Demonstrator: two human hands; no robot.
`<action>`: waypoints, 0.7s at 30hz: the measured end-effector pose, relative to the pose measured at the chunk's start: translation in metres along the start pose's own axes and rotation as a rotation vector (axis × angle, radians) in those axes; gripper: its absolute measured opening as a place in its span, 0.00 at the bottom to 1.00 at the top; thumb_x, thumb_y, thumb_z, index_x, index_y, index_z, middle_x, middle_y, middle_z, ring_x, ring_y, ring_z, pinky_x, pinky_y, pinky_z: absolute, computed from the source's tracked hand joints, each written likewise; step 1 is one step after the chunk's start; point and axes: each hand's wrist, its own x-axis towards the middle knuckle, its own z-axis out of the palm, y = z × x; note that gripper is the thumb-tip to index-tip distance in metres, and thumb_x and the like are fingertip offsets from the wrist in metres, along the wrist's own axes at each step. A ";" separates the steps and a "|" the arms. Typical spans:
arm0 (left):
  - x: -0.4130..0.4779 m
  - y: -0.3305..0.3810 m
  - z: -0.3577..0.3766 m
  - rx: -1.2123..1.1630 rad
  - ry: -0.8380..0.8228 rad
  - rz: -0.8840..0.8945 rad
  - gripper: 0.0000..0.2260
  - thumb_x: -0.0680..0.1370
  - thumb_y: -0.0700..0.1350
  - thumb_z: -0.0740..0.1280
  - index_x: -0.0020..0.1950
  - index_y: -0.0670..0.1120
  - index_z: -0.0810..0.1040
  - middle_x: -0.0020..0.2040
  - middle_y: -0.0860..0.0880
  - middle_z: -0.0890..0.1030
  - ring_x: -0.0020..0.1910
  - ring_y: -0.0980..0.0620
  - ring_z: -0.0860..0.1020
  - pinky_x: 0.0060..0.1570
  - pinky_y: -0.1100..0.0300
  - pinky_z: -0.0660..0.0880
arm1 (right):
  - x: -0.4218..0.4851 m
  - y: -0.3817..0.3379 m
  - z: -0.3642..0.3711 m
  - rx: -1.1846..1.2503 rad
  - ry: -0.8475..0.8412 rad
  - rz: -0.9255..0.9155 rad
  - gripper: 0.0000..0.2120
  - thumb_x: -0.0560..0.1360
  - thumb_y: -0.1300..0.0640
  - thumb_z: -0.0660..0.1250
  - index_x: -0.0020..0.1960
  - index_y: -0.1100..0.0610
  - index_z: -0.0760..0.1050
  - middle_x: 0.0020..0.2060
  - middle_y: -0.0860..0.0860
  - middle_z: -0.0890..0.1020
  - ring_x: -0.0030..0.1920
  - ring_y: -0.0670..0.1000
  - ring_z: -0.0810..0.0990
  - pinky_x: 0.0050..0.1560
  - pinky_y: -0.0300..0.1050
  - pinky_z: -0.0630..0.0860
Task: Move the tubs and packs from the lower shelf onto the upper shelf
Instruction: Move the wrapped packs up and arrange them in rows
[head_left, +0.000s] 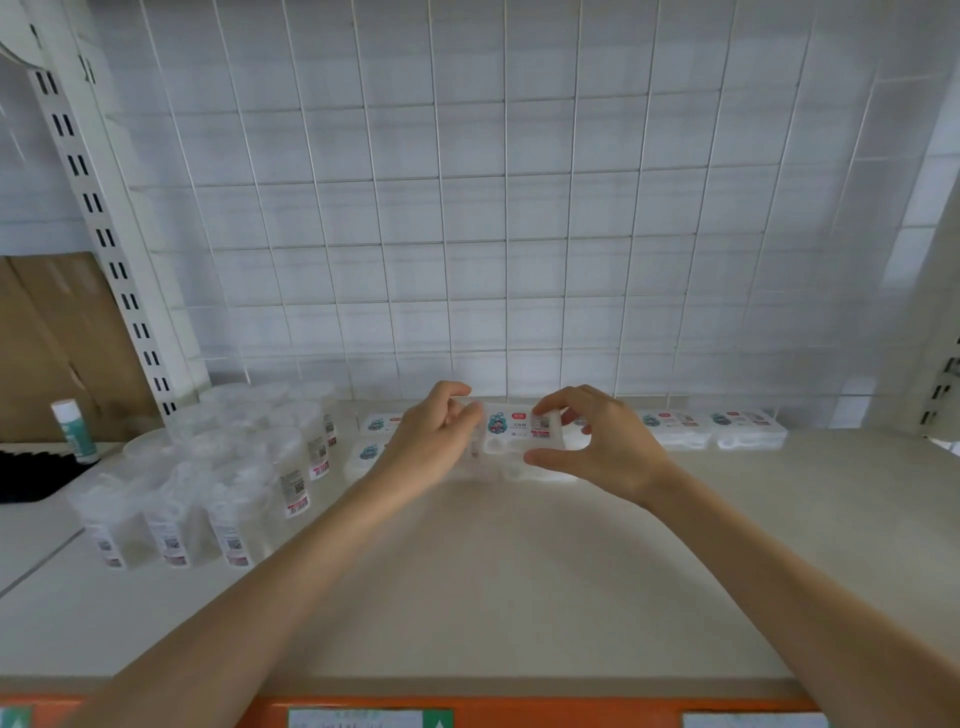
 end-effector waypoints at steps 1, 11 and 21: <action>-0.002 0.001 0.003 0.030 -0.003 0.035 0.14 0.82 0.50 0.61 0.67 0.49 0.72 0.49 0.55 0.79 0.47 0.60 0.77 0.44 0.72 0.69 | 0.000 0.002 -0.002 0.009 0.003 0.011 0.19 0.65 0.44 0.79 0.52 0.39 0.75 0.52 0.38 0.77 0.49 0.33 0.74 0.46 0.29 0.68; -0.019 -0.003 0.026 0.542 -0.151 0.329 0.18 0.81 0.50 0.62 0.71 0.48 0.70 0.69 0.51 0.72 0.66 0.51 0.71 0.65 0.59 0.65 | -0.003 0.017 -0.043 -0.195 -0.016 0.074 0.21 0.68 0.42 0.76 0.57 0.41 0.73 0.52 0.37 0.77 0.49 0.38 0.75 0.49 0.37 0.73; -0.020 -0.008 0.034 0.673 -0.184 0.411 0.20 0.79 0.51 0.62 0.71 0.49 0.69 0.69 0.52 0.71 0.69 0.52 0.66 0.69 0.59 0.60 | -0.027 0.053 -0.062 -0.088 0.007 0.179 0.16 0.64 0.45 0.79 0.48 0.41 0.77 0.47 0.37 0.81 0.46 0.36 0.77 0.45 0.35 0.70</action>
